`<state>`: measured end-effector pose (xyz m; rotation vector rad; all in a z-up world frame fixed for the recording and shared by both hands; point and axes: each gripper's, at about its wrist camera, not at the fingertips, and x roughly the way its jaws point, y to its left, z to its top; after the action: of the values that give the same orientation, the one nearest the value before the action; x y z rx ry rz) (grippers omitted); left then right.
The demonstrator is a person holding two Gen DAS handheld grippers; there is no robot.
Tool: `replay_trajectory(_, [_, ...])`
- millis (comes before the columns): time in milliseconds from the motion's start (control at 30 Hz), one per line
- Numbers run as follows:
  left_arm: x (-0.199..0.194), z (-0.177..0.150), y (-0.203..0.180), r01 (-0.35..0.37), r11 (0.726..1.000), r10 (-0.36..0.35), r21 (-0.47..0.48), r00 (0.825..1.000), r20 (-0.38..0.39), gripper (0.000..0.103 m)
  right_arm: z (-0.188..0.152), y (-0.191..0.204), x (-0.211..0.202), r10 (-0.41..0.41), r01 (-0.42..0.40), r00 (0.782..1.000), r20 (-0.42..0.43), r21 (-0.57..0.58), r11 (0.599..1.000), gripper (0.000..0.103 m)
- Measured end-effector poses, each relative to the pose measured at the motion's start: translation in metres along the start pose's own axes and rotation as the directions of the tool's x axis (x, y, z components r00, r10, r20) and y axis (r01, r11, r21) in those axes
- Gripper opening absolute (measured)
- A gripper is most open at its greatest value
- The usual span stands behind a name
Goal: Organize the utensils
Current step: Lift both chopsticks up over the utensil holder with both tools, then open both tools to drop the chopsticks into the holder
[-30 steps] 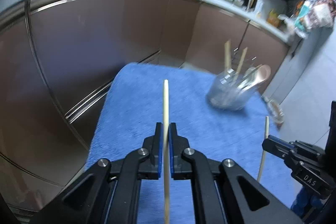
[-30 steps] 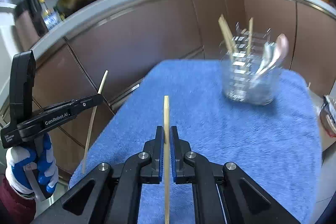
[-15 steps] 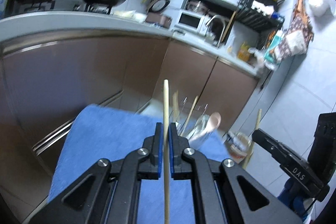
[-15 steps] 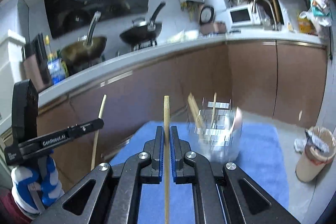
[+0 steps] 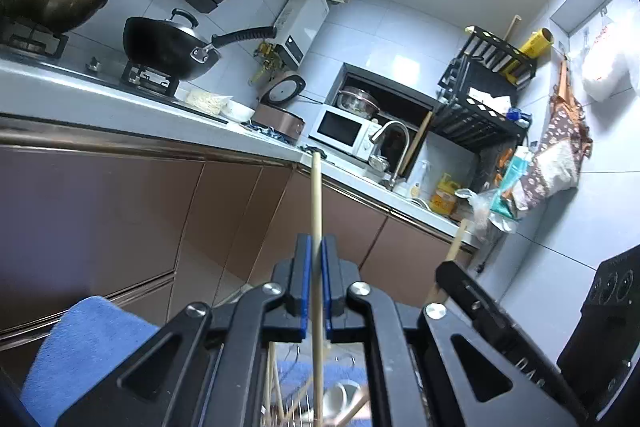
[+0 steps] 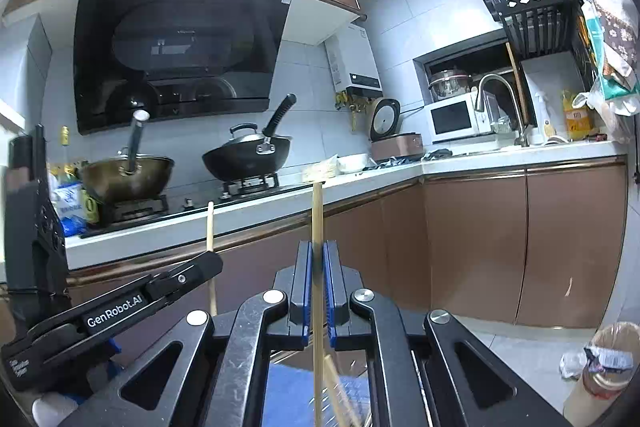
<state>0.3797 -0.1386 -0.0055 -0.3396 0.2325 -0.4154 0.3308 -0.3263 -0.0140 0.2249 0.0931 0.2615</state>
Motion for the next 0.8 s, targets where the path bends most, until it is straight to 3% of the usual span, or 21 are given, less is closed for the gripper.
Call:
replay_trajectory(200, [0.04,-0.027,0.007,-0.058,0.998,0.057,0.024,0.998,0.031,0.004,-0.022,-0.017,0.038,-0.007,0.007,1.0,-0.02,0.005,1.0,0.006])
replay_trajectory(400, [0.062,-0.05,0.023,-0.084,0.996,0.084,-0.002,0.996,-0.001,0.004,-0.038,-0.024,0.048,-0.007,0.007,0.999,-0.035,0.002,1.0,0.006])
replay_trajectory(733, [0.064,-0.072,0.032,-0.14,0.99,0.139,0.004,0.989,0.045,0.006,-0.063,-0.019,0.043,-0.057,0.051,0.994,-0.094,-0.061,0.997,0.006])
replay_trajectory(800, [0.059,-0.074,0.032,-0.148,0.989,0.148,0.015,0.988,0.046,0.008,-0.065,-0.02,0.039,-0.068,0.062,0.992,-0.104,-0.062,0.996,0.015])
